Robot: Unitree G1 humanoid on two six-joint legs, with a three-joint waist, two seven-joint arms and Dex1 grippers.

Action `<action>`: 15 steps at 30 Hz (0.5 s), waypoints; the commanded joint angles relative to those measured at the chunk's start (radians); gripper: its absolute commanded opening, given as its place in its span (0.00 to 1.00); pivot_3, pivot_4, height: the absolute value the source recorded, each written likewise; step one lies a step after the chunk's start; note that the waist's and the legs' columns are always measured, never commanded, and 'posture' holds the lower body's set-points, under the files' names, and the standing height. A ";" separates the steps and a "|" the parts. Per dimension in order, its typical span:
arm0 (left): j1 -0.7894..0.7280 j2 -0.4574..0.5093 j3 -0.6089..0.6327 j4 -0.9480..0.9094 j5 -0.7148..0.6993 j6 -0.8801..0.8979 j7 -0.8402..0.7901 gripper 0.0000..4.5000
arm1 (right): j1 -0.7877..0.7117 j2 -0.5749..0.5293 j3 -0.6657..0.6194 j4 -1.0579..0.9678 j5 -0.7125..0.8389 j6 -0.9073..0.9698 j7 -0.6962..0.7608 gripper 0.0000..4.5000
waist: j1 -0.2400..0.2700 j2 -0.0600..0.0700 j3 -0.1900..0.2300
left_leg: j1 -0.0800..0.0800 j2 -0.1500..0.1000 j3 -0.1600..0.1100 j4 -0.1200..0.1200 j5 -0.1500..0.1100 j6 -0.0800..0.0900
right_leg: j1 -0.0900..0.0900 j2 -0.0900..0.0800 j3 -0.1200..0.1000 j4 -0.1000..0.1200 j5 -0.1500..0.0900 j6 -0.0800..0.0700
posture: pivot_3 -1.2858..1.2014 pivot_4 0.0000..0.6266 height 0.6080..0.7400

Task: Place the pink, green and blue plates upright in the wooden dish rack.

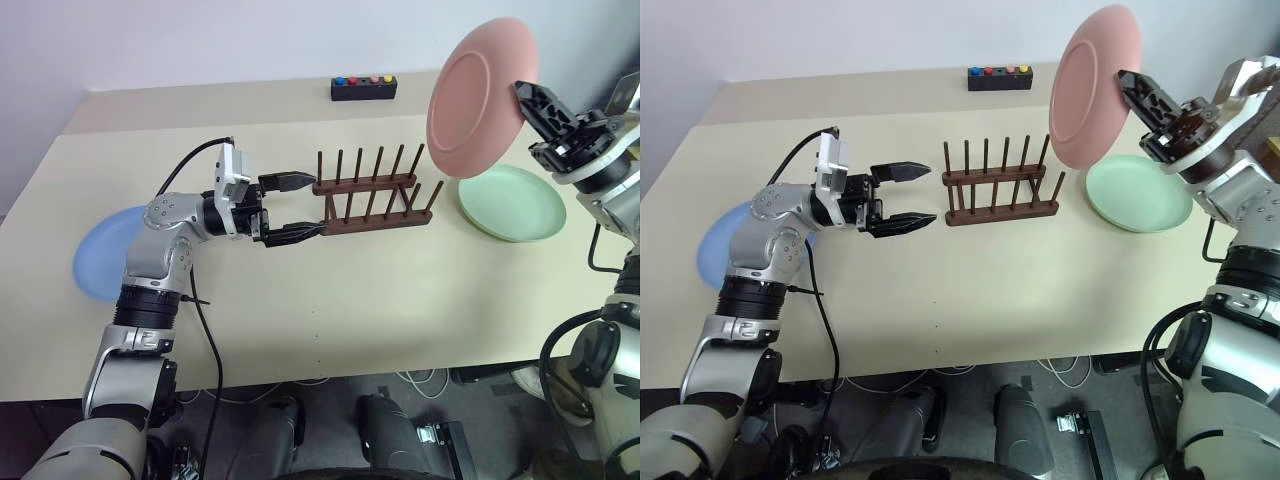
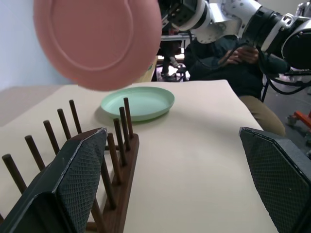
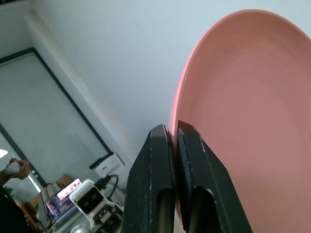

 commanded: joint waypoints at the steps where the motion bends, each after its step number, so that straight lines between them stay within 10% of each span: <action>1: 0.005 0.014 0.025 -0.043 -0.026 0.007 0.007 1.00 | -0.049 0.002 0.004 0.023 -0.026 -0.025 0.047 0.01 | 0.000 0.000 0.000 | 0.000 0.000 0.000 0.000 0.000 0.000 | 0.000 0.000 0.000 0.000 0.000 0.000 | 0.52 0.24 1.00; 15: 0.017 0.024 0.025 -0.065 -0.034 0.018 0.011 1.00 | -0.078 -0.004 0.098 0.135 -0.179 -0.062 0.194 0.01 | 0.000 0.000 0.000 | 0.000 0.000 0.000 0.000 0.000 -0.001 | 0.000 0.000 0.000 0.000 0.000 0.000 | 0.52 0.24 1.00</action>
